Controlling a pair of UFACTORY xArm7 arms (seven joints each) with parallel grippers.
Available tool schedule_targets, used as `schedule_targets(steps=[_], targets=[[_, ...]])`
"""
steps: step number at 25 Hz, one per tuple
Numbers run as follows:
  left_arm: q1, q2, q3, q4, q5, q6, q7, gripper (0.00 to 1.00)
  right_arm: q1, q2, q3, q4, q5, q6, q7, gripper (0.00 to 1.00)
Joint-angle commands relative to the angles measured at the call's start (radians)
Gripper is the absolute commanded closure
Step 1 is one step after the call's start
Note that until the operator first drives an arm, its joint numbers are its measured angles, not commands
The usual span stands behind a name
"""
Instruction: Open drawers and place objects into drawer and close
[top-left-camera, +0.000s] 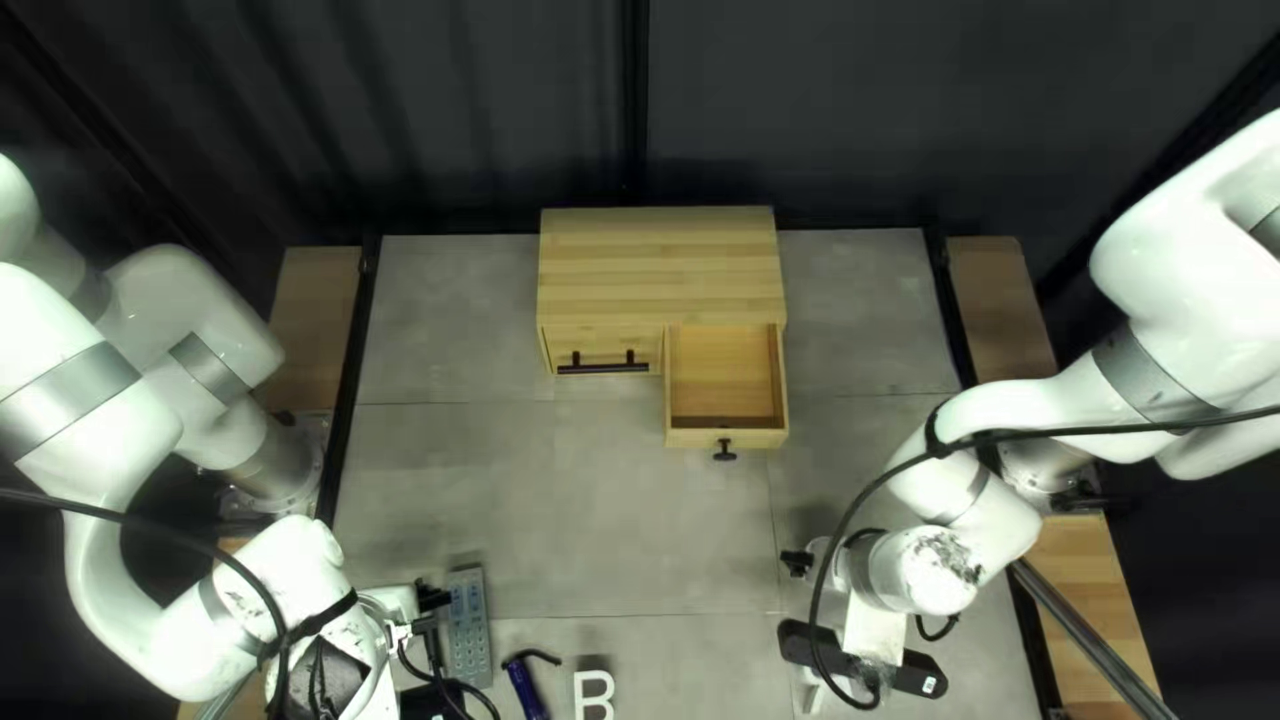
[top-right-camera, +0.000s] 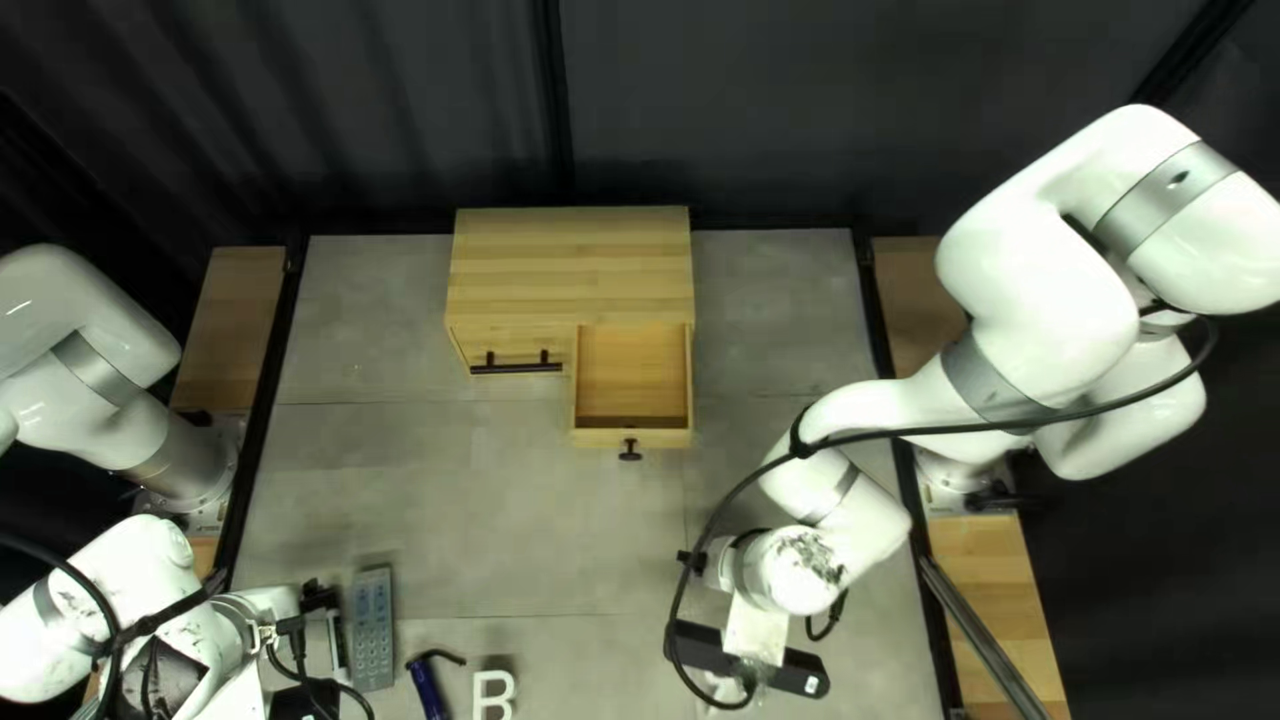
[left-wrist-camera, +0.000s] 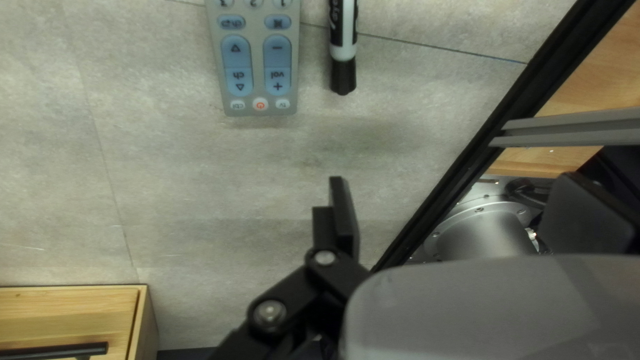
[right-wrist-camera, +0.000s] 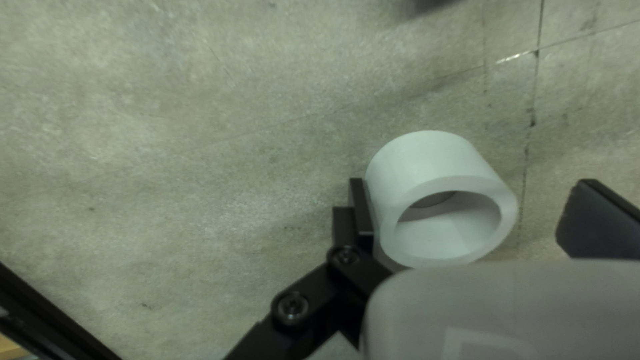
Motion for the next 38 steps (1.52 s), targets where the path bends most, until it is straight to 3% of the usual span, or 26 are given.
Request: schedule_targets(steps=[1,5,7,8,9,10,21,30,38], targets=[[0.0,0.0,0.0,0.0,0.0,0.0,0.0,0.0,-0.004,0.022,-0.004,0.01,-0.002,-0.012,-0.005,0.0],[0.0,0.0,0.0,0.0,0.0,0.0,0.0,0.0,-0.006,0.038,-0.004,0.015,0.009,-0.015,-0.017,0.0],[0.0,0.0,0.0,0.0,0.0,0.0,0.0,0.0,-0.007,0.037,-0.003,0.017,0.02,-0.01,-0.024,0.09],[0.0,0.0,0.0,0.0,0.0,0.0,0.0,0.0,-0.008,0.036,-0.002,0.017,0.026,-0.007,-0.029,0.4],[0.0,0.0,0.0,0.0,0.0,0.0,0.0,0.0,-0.008,0.034,-0.002,0.017,0.03,-0.004,-0.03,0.62],[0.0,0.0,0.0,0.0,0.0,0.0,0.0,0.0,-0.009,0.031,-0.001,0.018,0.038,0.0,-0.035,0.95],[0.0,0.0,0.0,0.0,0.0,0.0,0.0,0.0,-0.013,-0.058,0.0,0.089,0.145,0.133,-0.108,0.96],[0.0,0.0,0.0,0.0,0.0,0.0,0.0,0.0,-0.035,-0.143,-0.025,0.351,0.163,0.451,-0.142,0.95],[0.0,0.0,0.0,0.0,0.0,0.0,0.0,0.0,-0.095,-0.119,-0.073,0.447,0.133,0.546,-0.02,0.94]])
